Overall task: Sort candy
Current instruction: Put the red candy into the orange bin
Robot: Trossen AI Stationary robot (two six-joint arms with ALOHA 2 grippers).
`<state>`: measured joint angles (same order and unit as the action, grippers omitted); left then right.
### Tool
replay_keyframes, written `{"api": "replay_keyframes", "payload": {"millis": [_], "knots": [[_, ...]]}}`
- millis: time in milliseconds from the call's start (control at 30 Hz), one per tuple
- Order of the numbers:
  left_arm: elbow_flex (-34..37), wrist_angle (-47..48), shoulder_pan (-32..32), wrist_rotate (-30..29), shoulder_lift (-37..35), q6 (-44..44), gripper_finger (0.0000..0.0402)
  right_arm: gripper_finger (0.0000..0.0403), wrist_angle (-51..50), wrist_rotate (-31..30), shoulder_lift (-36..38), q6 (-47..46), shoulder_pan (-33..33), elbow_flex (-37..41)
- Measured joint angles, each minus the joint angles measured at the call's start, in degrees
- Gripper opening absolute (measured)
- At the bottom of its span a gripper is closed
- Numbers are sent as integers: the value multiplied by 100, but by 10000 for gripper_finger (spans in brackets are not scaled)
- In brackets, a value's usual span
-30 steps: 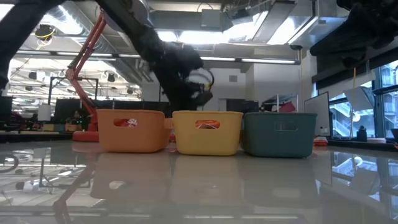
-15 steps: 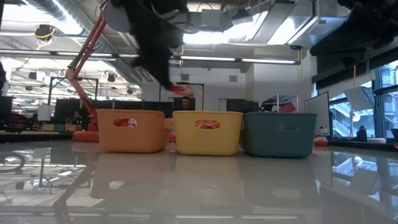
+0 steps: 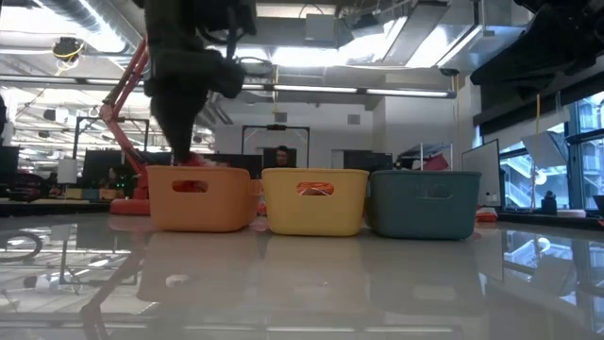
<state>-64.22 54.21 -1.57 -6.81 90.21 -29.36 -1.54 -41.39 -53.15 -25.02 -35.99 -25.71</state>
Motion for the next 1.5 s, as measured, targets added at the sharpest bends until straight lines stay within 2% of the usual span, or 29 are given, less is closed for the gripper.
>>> {"api": "replay_keyframes", "payload": {"millis": [200,333,700,933,1167,1500], "knots": [[341,-722,-96,167,2,19,2,12,-2,0,0,0,0,0],[393,-888,-151,239,8,-46,20,12,-24,0,0,2,0,0],[284,-1021,6,228,31,-102,157,12,-48,0,0,2,0,0],[-237,-994,283,219,24,301,202,12,-166,2,0,-24,0,-2],[-359,-1774,1068,-240,31,453,206,12,-163,0,0,-28,0,-2],[-361,-3226,2463,-75,595,490,206,12,-153,0,0,-42,0,-2]]}}
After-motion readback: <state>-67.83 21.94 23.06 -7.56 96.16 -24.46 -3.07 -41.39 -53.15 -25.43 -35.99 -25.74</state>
